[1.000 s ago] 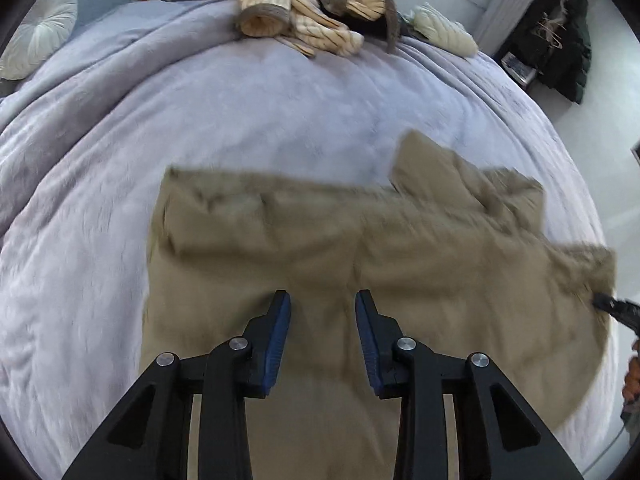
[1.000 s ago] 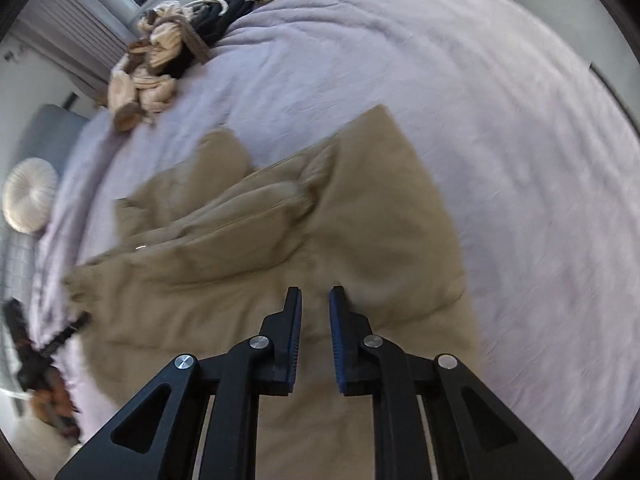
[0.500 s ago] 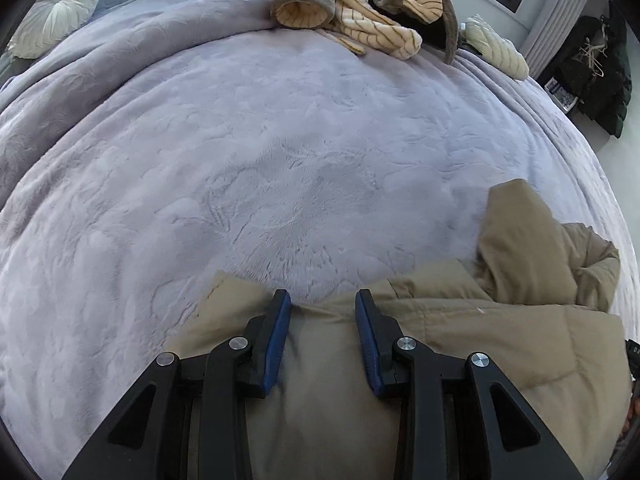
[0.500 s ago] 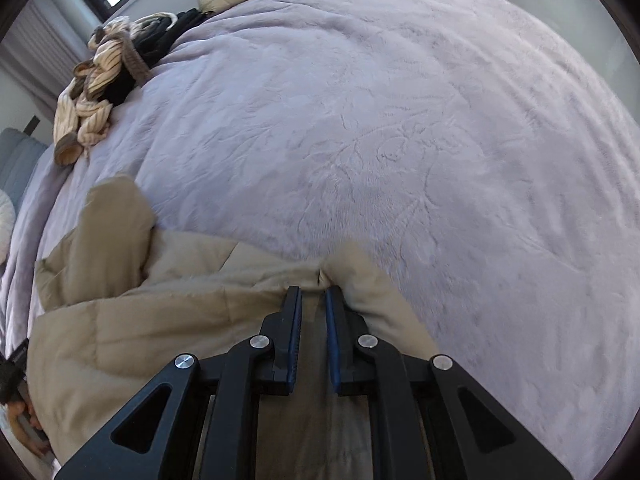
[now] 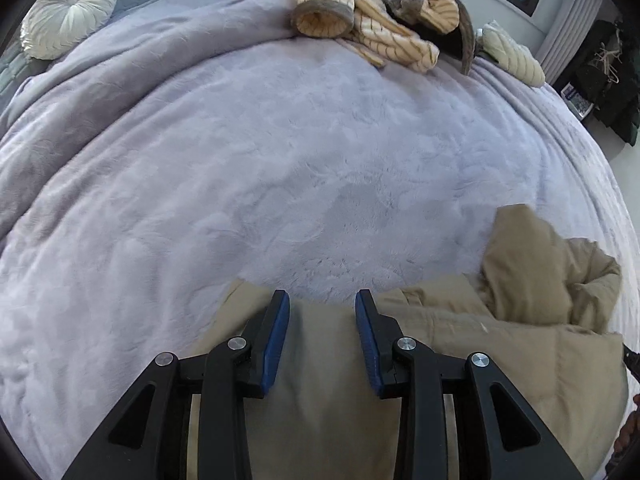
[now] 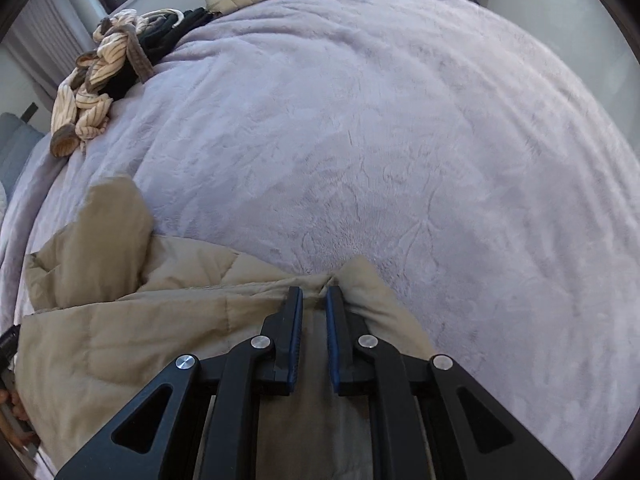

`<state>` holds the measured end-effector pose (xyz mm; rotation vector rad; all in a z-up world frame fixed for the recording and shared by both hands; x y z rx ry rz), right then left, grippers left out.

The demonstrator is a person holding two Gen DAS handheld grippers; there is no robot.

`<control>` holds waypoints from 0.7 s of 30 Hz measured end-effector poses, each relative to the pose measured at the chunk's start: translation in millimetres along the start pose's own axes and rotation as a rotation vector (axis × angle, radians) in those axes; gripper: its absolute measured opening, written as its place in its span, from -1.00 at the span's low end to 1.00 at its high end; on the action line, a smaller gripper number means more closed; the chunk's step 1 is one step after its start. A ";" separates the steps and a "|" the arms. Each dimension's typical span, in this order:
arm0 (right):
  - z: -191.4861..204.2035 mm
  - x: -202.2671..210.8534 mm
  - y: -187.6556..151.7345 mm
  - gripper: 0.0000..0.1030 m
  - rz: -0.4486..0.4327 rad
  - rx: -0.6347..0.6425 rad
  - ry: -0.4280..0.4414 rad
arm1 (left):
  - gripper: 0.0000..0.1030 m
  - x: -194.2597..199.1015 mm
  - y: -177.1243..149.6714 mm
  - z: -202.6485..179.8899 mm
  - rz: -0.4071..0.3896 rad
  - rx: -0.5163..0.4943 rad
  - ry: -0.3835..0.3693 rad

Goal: Fold large clothes

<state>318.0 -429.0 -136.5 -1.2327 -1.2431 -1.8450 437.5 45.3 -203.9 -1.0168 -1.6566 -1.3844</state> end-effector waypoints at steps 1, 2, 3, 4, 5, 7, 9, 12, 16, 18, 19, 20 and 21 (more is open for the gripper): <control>0.2 5.4 -0.5 -0.71 -0.007 -0.004 0.003 | -0.29 7.0 -1.5 0.9 -0.004 -0.006 0.006; 0.5 14.8 -2.4 -0.71 -0.018 -0.012 0.009 | -0.29 17.8 -5.7 2.1 -0.005 -0.020 0.013; 0.5 22.8 -4.7 -0.71 -0.024 -0.018 0.016 | -0.29 25.6 -10.0 3.6 -0.003 -0.028 0.022; 0.6 29.5 -7.0 -0.71 -0.028 -0.026 0.023 | -0.29 32.1 -15.2 4.8 0.003 -0.038 0.028; 1.0 34.7 -9.4 -0.71 -0.029 -0.033 0.029 | -0.29 36.4 -19.4 6.0 0.007 -0.044 0.030; 1.9 47.7 -17.1 -0.71 -0.030 -0.047 0.054 | -0.29 50.9 -36.4 9.5 0.025 -0.054 0.041; 4.4 61.7 -28.4 -0.71 -0.027 -0.051 0.081 | -0.29 58.9 -52.8 13.1 0.054 -0.049 0.050; 8.4 77.3 -49.3 -0.70 -0.010 -0.050 0.111 | -0.29 70.4 -84.4 19.7 0.102 -0.025 0.025; 12.4 95.2 -84.5 -0.15 0.017 -0.082 0.158 | 0.85 85.5 -125.4 21.6 0.123 -0.019 0.029; 14.0 102.0 -101.6 -0.03 0.031 -0.091 0.179 | 0.98 94.8 -141.0 20.8 0.102 -0.023 0.032; 15.6 105.0 -111.1 -0.03 0.041 -0.089 0.189 | 0.98 98.3 -148.5 19.0 0.096 -0.035 0.030; 17.2 108.0 -123.2 -0.01 0.052 -0.089 0.194 | 0.98 100.7 -156.7 18.4 0.100 -0.046 0.034; 18.0 109.8 -132.0 0.01 0.063 -0.090 0.202 | 0.99 102.2 -166.9 18.6 0.109 -0.049 0.040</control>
Point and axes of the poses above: each gripper's, at about its wrist camera, not at the fingertips, and x roughly against the way its jaws point, z to its left, y to its top, the point moved 4 cm from there along -x, roughly the way its jaws point, and after that the axes turned 2 degrees about z, right-handed, at the moved point
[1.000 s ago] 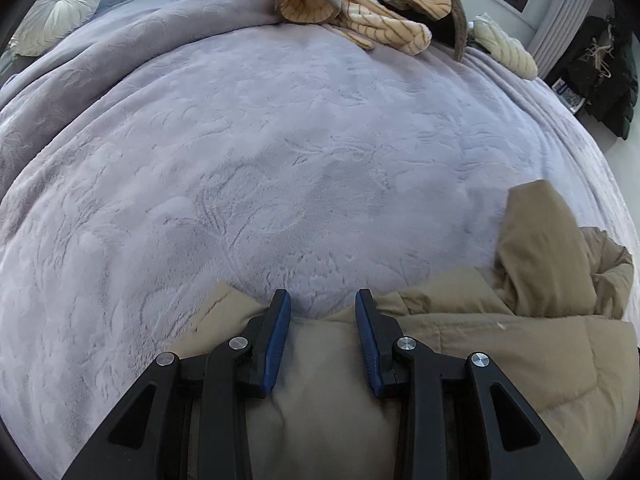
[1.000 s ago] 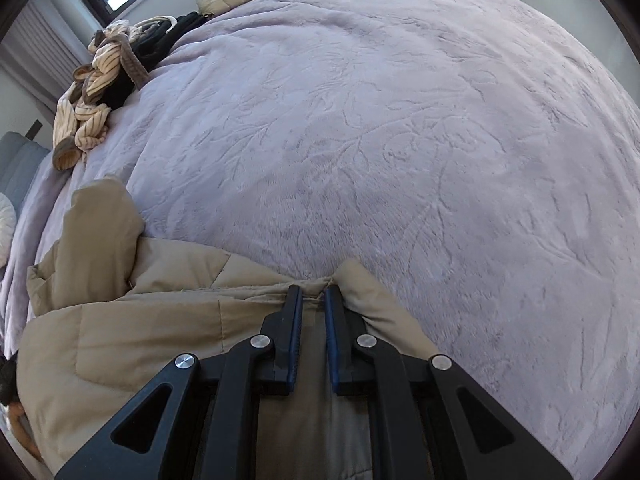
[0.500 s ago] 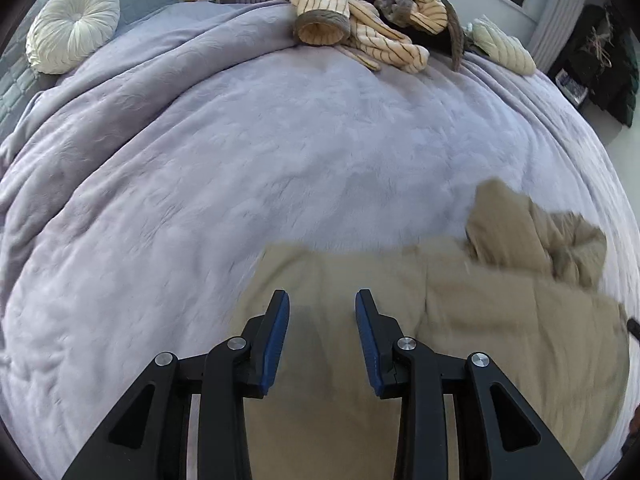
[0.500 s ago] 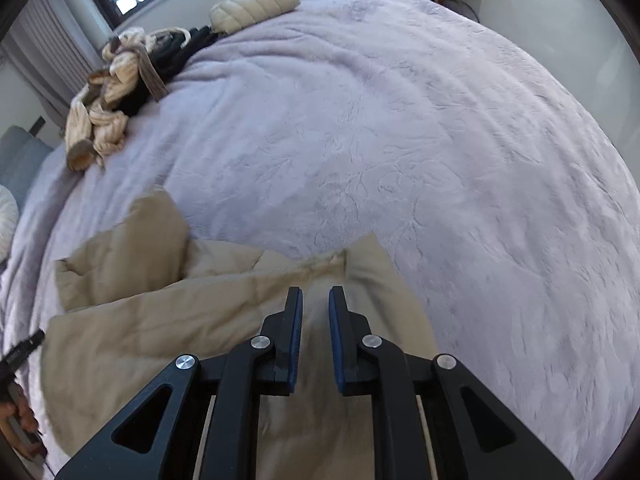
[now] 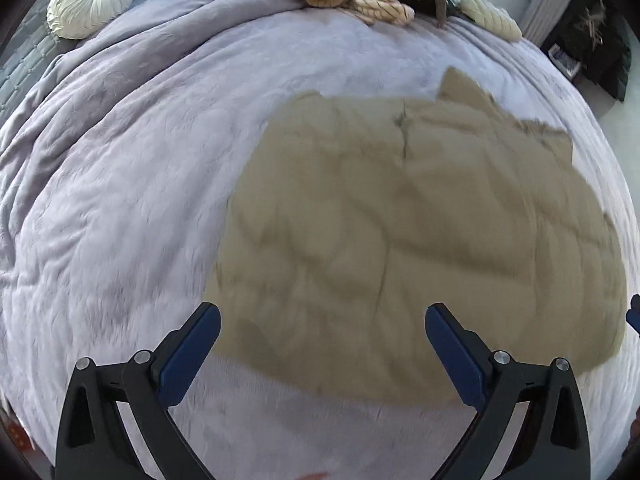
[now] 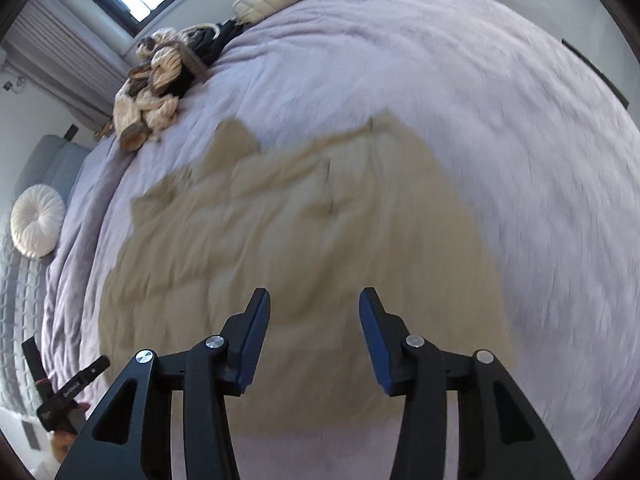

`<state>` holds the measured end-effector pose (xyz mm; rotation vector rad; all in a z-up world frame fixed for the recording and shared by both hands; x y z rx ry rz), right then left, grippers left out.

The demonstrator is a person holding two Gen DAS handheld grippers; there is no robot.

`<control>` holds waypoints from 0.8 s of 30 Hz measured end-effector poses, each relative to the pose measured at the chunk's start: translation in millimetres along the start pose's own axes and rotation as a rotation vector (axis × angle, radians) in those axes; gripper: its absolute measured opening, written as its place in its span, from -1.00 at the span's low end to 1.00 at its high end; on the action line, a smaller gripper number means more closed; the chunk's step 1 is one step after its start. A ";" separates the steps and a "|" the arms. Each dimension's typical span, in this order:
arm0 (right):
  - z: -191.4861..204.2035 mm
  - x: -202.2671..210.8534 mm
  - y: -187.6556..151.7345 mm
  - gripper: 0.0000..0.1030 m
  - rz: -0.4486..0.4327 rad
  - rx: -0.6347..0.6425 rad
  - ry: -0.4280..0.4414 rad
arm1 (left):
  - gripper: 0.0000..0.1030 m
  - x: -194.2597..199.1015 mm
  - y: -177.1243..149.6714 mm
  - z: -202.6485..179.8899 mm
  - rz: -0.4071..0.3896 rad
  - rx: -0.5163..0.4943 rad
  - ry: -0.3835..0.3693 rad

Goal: Fold large clothes

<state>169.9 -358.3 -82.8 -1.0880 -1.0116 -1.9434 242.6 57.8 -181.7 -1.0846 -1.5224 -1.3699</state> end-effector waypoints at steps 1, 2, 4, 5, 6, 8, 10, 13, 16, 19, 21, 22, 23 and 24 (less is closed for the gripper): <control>-0.3 0.3 -7.4 0.11 0.010 -0.005 0.010 | 0.98 -0.4 -4.1 1.0 0.007 0.002 -0.002; -1.4 0.1 -18.2 0.22 0.026 -0.018 0.028 | 0.98 -1.2 -9.9 2.4 0.019 0.012 -0.006; -4.1 -1.2 -34.3 0.32 0.042 -0.045 0.053 | 0.98 -3.5 -20.2 4.2 0.039 0.033 -0.016; -5.4 -2.5 -41.3 0.45 0.048 -0.055 0.061 | 0.98 -4.1 -23.7 5.2 0.043 0.041 -0.020; -6.6 -4.6 -47.4 0.55 0.059 -0.067 0.072 | 0.99 -5.1 -26.5 5.3 0.048 0.047 -0.024; -9.5 -9.6 -61.5 0.73 0.082 -0.102 0.102 | 0.99 -6.9 -33.0 5.9 0.064 0.048 -0.028; -13.4 -14.9 -70.1 0.73 0.097 -0.137 0.129 | 0.99 -7.6 -34.2 3.5 0.075 0.044 -0.024; -18.3 -20.7 -79.4 0.73 0.115 -0.185 0.165 | 0.98 -8.3 -37.7 3.6 0.084 0.040 -0.010; -22.4 -26.5 -85.2 0.73 0.143 -0.230 0.214 | 0.98 -10.3 -36.2 3.8 0.082 0.026 0.003; -21.4 -32.0 -88.9 0.73 0.178 -0.241 0.245 | 0.98 -12.6 -36.5 6.1 0.084 0.023 0.009; -21.8 -35.9 -91.6 0.73 0.205 -0.252 0.258 | 0.98 -16.1 -38.2 8.5 0.103 0.032 -0.024; -22.7 -37.6 -92.7 0.73 0.211 -0.259 0.263 | 0.98 -18.1 -38.6 10.3 0.114 0.044 -0.064; -22.7 -38.7 -93.7 0.73 0.213 -0.265 0.267 | 0.98 -19.5 -40.1 13.1 0.122 0.074 -0.125; -23.8 -40.2 -94.3 0.73 0.213 -0.276 0.274 | 0.98 -20.8 -41.6 18.3 0.126 0.123 -0.202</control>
Point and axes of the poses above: each gripper's, at about its wrist camera, not at the fingertips, and x roughly against the way its jaws point, z to its left, y to its top, the point moved 4 cm from there along -x, roughly the way its jaws point, and after that the axes turned 2 degrees about z, right-handed, at the moved point
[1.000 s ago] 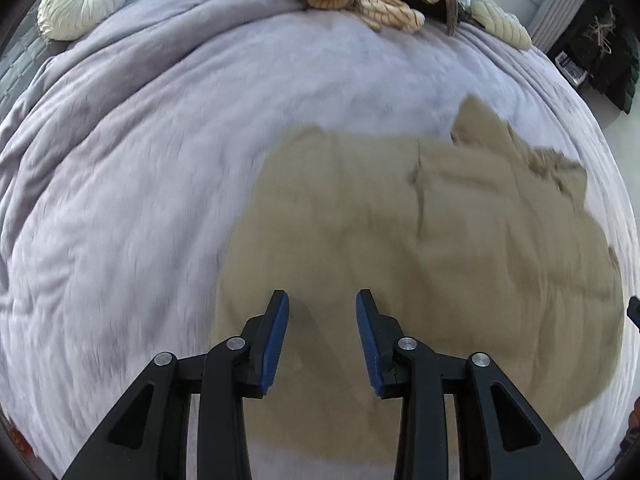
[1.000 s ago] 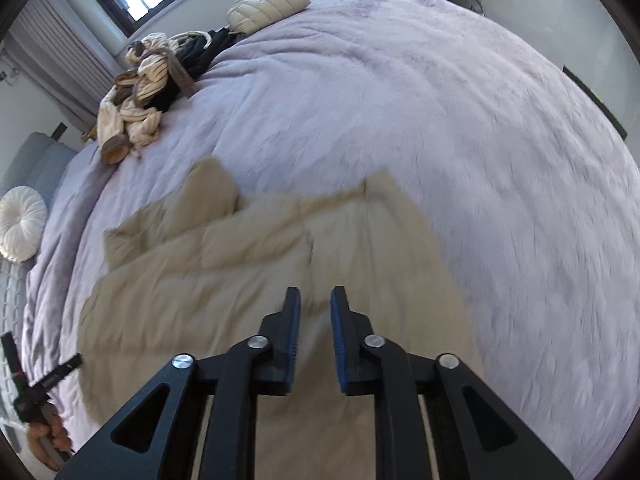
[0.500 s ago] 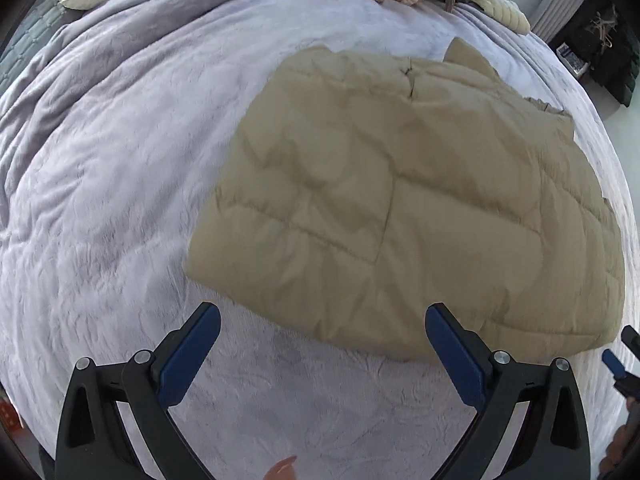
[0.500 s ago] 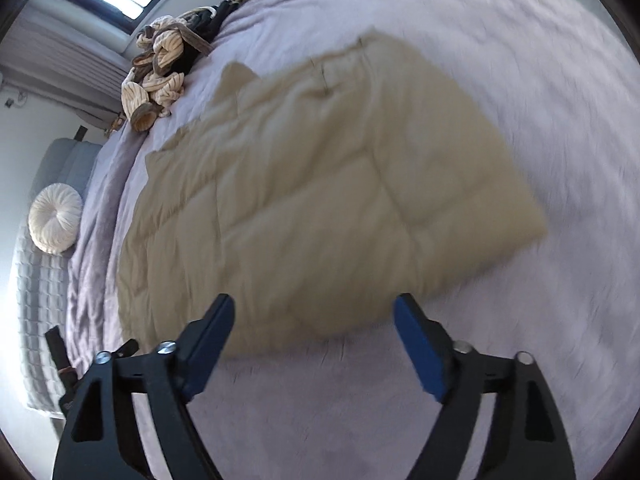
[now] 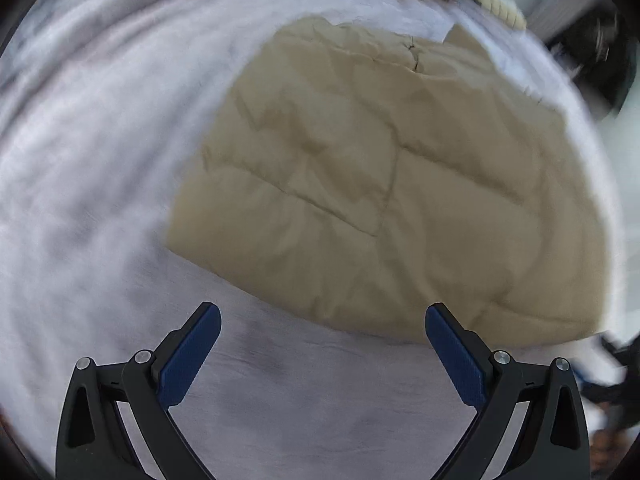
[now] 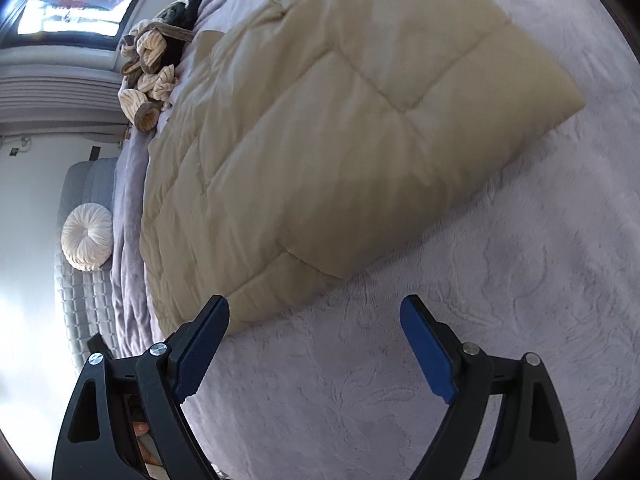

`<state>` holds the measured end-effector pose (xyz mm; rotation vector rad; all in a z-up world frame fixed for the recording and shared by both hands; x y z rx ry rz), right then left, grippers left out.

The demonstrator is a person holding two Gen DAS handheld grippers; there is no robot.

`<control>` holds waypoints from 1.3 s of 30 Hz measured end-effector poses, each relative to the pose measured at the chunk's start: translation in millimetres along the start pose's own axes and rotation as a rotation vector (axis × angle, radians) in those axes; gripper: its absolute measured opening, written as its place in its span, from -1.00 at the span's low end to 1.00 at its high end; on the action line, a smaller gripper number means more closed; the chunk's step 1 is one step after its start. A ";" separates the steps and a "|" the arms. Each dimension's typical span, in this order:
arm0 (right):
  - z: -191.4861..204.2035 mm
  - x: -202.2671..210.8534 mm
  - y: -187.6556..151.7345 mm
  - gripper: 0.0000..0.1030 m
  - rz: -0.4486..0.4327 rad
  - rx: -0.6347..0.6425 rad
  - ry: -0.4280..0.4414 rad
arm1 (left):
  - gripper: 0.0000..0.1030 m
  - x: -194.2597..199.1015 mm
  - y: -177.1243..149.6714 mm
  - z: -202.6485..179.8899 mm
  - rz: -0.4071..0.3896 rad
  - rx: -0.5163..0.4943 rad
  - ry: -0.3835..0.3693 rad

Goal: Fold large clothes

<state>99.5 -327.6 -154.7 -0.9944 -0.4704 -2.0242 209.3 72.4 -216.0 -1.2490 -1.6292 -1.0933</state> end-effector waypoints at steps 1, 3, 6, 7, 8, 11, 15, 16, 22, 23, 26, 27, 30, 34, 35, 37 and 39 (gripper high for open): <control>-1.5 -1.2 0.3 0.73 -0.002 -0.011 0.010 | 0.98 -0.4 -0.3 5.0 0.001 0.035 -0.055; -4.4 -2.9 1.3 0.73 -0.004 -0.033 0.038 | 0.98 -2.7 -0.4 21.4 -0.007 0.130 -0.137; -12.7 -4.9 3.4 0.74 -0.013 -0.066 0.070 | 0.98 -8.8 2.5 40.5 -0.024 0.218 -0.193; -15.7 -6.2 4.3 0.74 -0.019 -0.079 0.086 | 0.98 -10.6 3.1 43.4 -0.026 0.235 -0.212; -17.8 -7.4 5.6 0.74 -0.025 -0.092 0.100 | 0.98 -14.1 5.2 46.8 -0.025 0.258 -0.241; -22.4 -13.1 11.7 0.74 -0.046 -0.122 0.143 | 0.98 -26.1 15.5 50.3 -0.030 0.300 -0.275; -25.9 -23.9 26.2 0.74 -0.069 -0.154 0.178 | 0.98 -37.5 28.9 39.7 -0.045 0.276 -0.286; -25.4 -26.5 30.9 0.74 -0.076 -0.163 0.195 | 0.98 -40.0 33.5 36.4 -0.050 0.268 -0.283; -21.4 -43.0 53.7 0.75 -0.090 -0.184 0.244 | 0.98 -56.1 56.8 33.7 -0.065 0.290 -0.295; -20.7 -45.2 55.7 0.75 -0.093 -0.186 0.250 | 0.98 -58.8 58.1 32.0 -0.068 0.298 -0.296; -20.5 -49.2 60.0 0.75 -0.111 -0.192 0.270 | 0.98 -64.6 65.7 31.3 -0.080 0.326 -0.296; -21.5 -49.4 59.7 0.75 -0.116 -0.194 0.277 | 0.98 -65.7 68.2 30.6 -0.085 0.336 -0.295; -21.9 -50.4 58.9 0.75 -0.125 -0.205 0.286 | 0.77 -64.7 71.1 30.7 -0.102 0.363 -0.294; -19.7 -47.6 57.6 0.51 -0.121 -0.235 0.277 | -0.30 -51.5 69.7 26.1 -0.117 0.335 -0.338; -21.4 -45.1 55.5 0.31 -0.117 -0.238 0.277 | -0.38 -44.0 71.5 20.5 -0.129 0.298 -0.330; -18.5 -41.1 54.9 -0.05 -0.120 -0.227 0.276 | -0.55 -30.6 73.3 11.7 -0.156 0.239 -0.323; -11.4 -34.6 55.1 -0.33 -0.135 -0.192 0.251 | -0.59 -17.7 73.2 6.2 -0.180 0.207 -0.337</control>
Point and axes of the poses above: each gripper's, at about its wrist camera, not at the fingertips, and x roughly against the way its jaws point, z to its left, y to its top, the point moved 4 cm from there along -x, roughly the way its jaws point, and after that the axes turned 2 degrees about z, right-handed, at the moved point
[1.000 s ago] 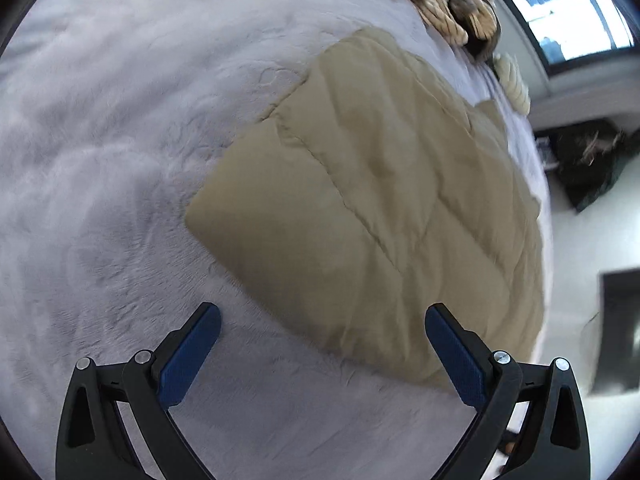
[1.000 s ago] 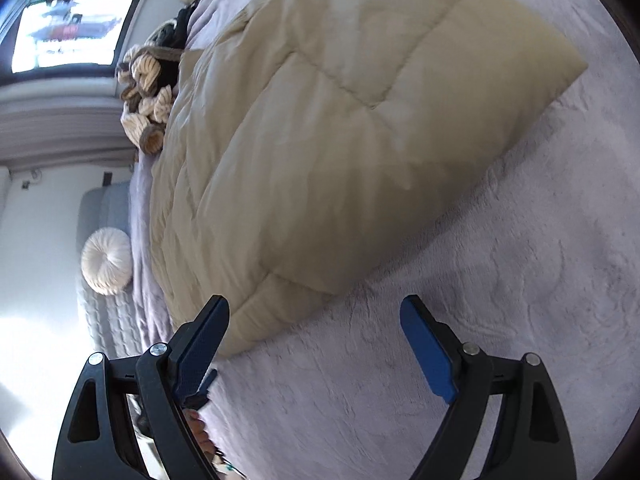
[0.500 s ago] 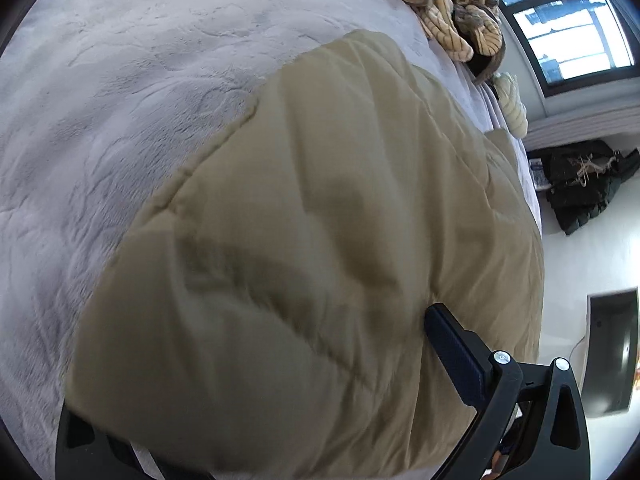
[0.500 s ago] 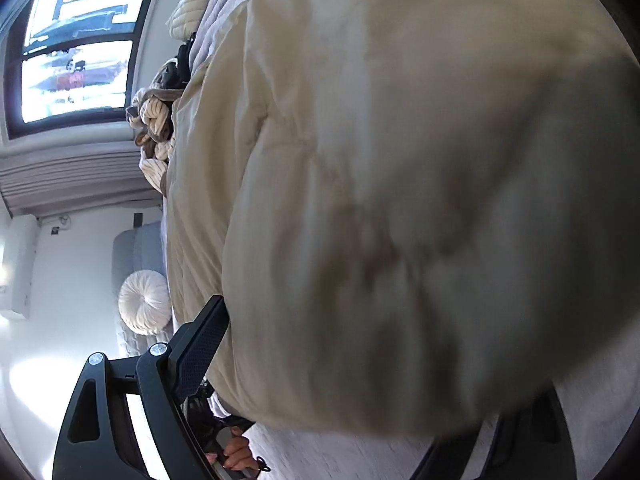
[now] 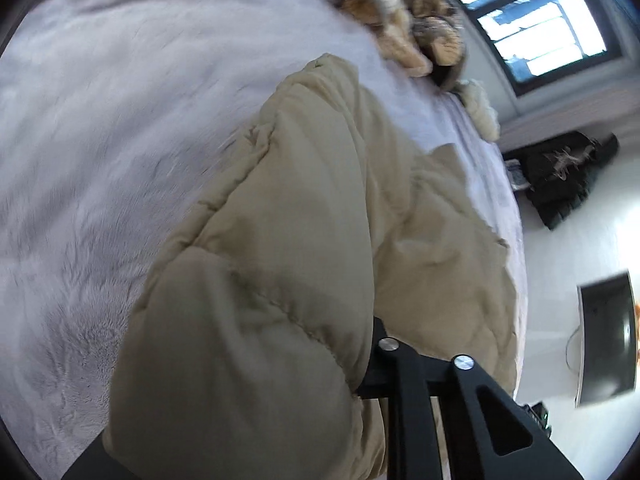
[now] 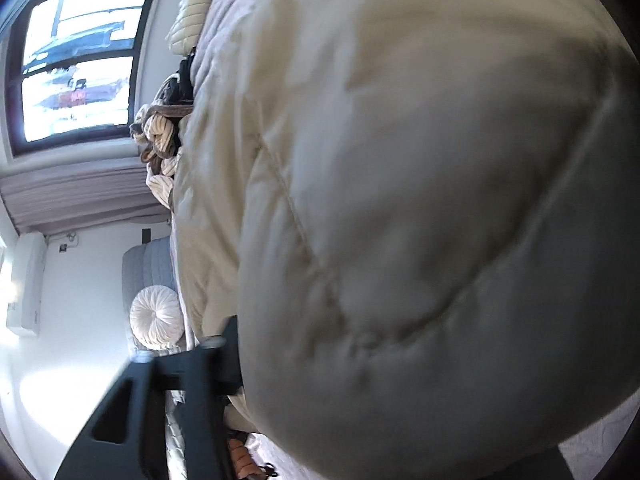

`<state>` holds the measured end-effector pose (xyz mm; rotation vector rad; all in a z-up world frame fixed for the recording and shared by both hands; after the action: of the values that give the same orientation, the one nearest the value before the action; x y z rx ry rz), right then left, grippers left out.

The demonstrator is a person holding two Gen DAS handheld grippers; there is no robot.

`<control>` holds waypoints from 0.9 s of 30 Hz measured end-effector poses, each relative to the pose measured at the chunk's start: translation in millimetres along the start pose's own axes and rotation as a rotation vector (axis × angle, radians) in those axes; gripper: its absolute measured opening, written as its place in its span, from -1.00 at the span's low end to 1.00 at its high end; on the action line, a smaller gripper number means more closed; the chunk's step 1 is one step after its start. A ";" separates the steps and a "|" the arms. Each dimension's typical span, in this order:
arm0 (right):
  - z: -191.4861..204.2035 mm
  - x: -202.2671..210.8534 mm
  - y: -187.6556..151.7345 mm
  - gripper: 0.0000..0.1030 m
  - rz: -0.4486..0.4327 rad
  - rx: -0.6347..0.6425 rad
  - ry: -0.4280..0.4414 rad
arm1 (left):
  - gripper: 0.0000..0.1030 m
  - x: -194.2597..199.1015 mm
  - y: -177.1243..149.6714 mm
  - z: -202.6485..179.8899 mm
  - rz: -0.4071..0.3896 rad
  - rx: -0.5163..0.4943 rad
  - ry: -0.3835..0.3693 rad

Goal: Fold large clothes

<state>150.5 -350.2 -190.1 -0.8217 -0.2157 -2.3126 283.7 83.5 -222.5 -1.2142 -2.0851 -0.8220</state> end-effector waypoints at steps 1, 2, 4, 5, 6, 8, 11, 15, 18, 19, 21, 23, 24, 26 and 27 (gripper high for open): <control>6.0 3.2 -0.8 -0.44 -0.010 0.023 -0.007 | -0.63 5.4 0.6 -4.5 -0.008 -0.011 -0.012; 10.7 6.8 -1.3 -0.50 -0.016 0.041 -0.005 | -0.63 10.6 1.4 -7.7 -0.015 -0.021 -0.025; 18.6 12.6 -2.5 -0.56 -0.021 0.067 0.008 | -0.63 23.0 2.2 -16.1 -0.031 -0.045 -0.048; 22.4 17.1 -4.1 -0.58 -0.022 0.081 0.021 | -0.63 28.3 2.1 -17.5 -0.034 -0.052 -0.055; 25.1 20.9 -5.7 -0.58 -0.023 0.091 0.028 | -0.63 35.6 1.1 -21.2 -0.037 -0.065 -0.065; 31.6 28.5 -10.2 -0.59 -0.025 0.109 0.039 | -0.63 47.1 -2.5 -24.3 -0.040 -0.083 -0.072; 35.6 40.8 -18.4 -0.60 -0.023 0.137 0.032 | -0.63 61.7 -11.2 -30.9 -0.032 -0.116 -0.074; 32.2 60.7 -41.8 -0.60 -0.003 0.130 0.031 | -0.63 86.1 -40.0 -24.4 0.002 -0.148 -0.059; 16.3 81.0 -67.3 -0.60 0.018 0.122 0.024 | -0.63 110.1 -74.2 -4.7 0.046 -0.144 -0.053; 16.2 83.2 -73.7 -0.60 0.024 0.117 0.021 | -0.63 115.5 -81.0 1.2 0.056 -0.141 -0.054; 2.8 93.9 -92.9 -0.60 0.036 0.093 0.015 | -0.63 125.6 -98.3 13.8 0.088 -0.129 -0.049; -12.7 103.7 -112.5 -0.60 0.045 0.069 0.008 | -0.63 133.4 -115.8 26.4 0.116 -0.132 -0.031; -18.9 107.8 -120.7 -0.60 0.046 0.058 0.007 | -0.63 135.9 -123.0 32.2 0.126 -0.135 -0.021; -29.8 111.1 -135.6 -0.60 0.052 0.030 0.002 | -0.63 138.8 -137.0 46.2 0.152 -0.125 -0.006; -36.0 112.6 -143.2 -0.60 0.056 0.027 -0.014 | -0.63 138.2 -144.8 55.7 0.172 -0.111 0.003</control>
<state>-24.8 -313.8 -140.6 -0.8210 -0.2271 -2.2472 87.4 141.7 -187.5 -1.4289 -1.9222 -0.8677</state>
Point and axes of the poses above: each gripper's, at about its wrist camera, not at the fingertips, and x roughly against the way its jaws point, z to its left, y to its top, the point moved 4 cm from there along -x, roughly the way its jaws point, and after that the axes turned 2 degrees about z, right-handed, at the moved point
